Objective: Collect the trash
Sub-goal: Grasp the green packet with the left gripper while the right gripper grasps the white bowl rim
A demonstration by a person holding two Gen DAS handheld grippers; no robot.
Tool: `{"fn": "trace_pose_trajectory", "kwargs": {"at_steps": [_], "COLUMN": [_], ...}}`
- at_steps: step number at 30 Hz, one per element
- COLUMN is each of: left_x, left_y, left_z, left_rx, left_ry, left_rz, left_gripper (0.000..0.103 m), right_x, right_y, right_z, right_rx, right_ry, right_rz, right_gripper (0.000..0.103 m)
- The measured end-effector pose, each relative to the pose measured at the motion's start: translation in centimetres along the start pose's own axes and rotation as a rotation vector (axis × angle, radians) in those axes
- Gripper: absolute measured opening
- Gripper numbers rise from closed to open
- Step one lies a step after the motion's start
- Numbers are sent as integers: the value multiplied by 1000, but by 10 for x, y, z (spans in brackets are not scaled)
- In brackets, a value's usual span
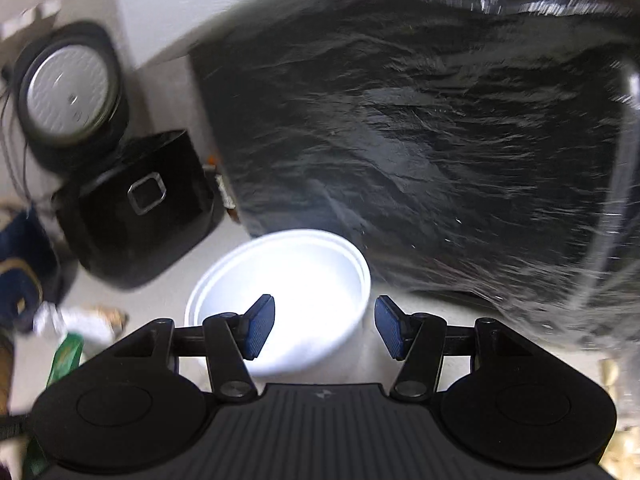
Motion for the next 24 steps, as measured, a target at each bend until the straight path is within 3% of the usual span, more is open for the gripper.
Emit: {"fn": "trace_pose_trajectory", "kwargs": {"at_steps": [5, 7, 9, 12, 19, 24], "left_x": [-19, -25, -29, -32, -23, -23], "left_y": [11, 14, 16, 18, 11, 0], "left_z": [11, 16, 19, 20, 27, 40], "left_rx": [-15, -6, 9, 14, 21, 33], "left_ry": [-67, -98, -123, -168, -310, -361], "left_rz": [60, 70, 77, 78, 23, -17], "left_gripper": [23, 24, 24, 24, 24, 24], "right_x": [36, 48, 53, 46, -12, -60], "right_y": [-1, -9, -18, -27, -46, -70], "right_z": [-7, -9, -10, -12, -9, 8], "right_rx": [12, 34, 75, 124, 208, 267], "right_ry": [-68, -76, -68, -32, -29, -6], "right_rz": [-65, -113, -159, -190, -182, -184], "right_gripper": [55, 47, 27, 11, 6, 5]}}
Point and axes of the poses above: each gripper's, at about its wrist camera, not at the fingertips, and x roughly the way its jaws point, z to its right, y to its top, the point moved 4 cm from there along x, roughly the way its jaws point, and after that the axes turned 10 degrees about -y, right-handed, at the moved point
